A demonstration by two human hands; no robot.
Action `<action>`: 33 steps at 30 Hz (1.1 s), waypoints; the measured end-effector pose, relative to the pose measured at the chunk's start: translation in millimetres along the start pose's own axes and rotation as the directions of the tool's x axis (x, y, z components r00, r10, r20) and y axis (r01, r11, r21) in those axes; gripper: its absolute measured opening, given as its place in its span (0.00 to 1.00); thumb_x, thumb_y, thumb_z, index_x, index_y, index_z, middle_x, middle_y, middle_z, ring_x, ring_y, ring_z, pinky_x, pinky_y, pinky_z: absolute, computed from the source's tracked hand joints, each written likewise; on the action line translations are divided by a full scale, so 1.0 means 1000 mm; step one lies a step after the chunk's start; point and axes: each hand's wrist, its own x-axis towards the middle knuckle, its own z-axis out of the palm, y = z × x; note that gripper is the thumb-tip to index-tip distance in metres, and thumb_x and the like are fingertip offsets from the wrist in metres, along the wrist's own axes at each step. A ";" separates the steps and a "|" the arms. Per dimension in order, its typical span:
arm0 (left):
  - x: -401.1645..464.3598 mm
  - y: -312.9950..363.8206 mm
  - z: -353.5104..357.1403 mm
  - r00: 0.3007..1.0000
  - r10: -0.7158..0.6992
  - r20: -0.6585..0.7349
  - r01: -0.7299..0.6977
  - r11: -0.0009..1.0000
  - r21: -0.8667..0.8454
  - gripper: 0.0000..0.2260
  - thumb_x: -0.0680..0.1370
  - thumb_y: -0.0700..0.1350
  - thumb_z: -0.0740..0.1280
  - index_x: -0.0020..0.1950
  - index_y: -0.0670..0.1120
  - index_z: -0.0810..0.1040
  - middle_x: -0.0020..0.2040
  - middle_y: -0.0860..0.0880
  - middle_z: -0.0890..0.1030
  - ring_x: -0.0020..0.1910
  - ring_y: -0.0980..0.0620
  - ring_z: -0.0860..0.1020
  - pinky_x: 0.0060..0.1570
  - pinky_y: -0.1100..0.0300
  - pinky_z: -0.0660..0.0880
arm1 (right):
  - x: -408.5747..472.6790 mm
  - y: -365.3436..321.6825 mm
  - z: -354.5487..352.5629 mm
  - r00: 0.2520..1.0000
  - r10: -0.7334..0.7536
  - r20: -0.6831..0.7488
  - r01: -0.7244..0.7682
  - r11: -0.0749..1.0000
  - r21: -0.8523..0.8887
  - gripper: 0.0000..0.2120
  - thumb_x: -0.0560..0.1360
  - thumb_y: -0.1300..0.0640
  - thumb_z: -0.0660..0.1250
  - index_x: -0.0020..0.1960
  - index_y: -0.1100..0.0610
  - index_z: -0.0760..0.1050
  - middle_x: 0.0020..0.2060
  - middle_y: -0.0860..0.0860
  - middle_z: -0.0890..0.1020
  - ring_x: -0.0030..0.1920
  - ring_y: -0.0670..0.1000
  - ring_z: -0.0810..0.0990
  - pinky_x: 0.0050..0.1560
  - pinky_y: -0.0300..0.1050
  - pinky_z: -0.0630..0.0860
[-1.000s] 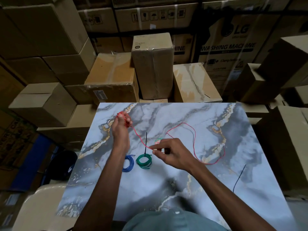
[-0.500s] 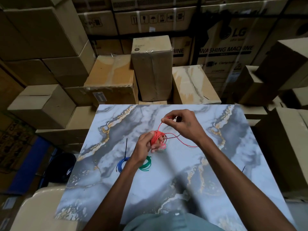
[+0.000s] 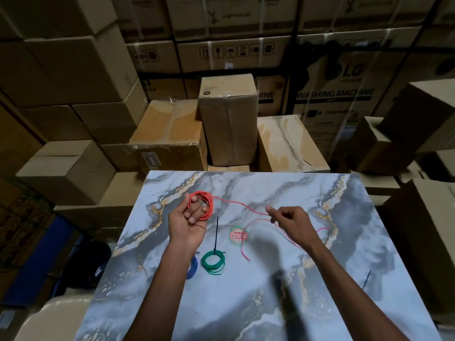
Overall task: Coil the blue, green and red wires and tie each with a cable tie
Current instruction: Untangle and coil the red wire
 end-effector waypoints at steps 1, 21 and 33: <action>0.002 0.001 0.000 1.000 -0.001 -0.024 0.002 0.998 0.055 0.14 0.83 0.44 0.58 0.39 0.42 0.72 0.23 0.53 0.60 0.18 0.57 0.58 0.29 0.65 0.72 | 0.001 0.006 0.001 1.000 -0.004 -0.014 0.001 0.982 -0.190 0.24 0.78 0.39 0.69 0.32 0.55 0.81 0.19 0.46 0.69 0.25 0.46 0.68 0.32 0.43 0.65; -0.006 0.004 0.036 0.958 -0.280 0.061 0.191 0.781 0.594 0.12 0.79 0.45 0.63 0.37 0.42 0.72 0.21 0.54 0.58 0.18 0.58 0.56 0.35 0.62 0.71 | 0.000 -0.047 0.035 0.963 -0.197 0.184 0.113 0.915 0.388 0.08 0.83 0.58 0.67 0.52 0.61 0.83 0.33 0.53 0.78 0.33 0.49 0.76 0.36 0.42 0.76; 0.034 0.008 0.012 0.981 0.139 -0.134 -0.137 0.990 0.022 0.16 0.86 0.48 0.53 0.41 0.43 0.70 0.22 0.53 0.66 0.21 0.58 0.65 0.27 0.69 0.66 | -0.012 -0.012 -0.001 0.977 -0.104 0.184 0.063 0.974 0.216 0.03 0.77 0.59 0.75 0.48 0.55 0.88 0.39 0.52 0.88 0.40 0.45 0.84 0.39 0.34 0.73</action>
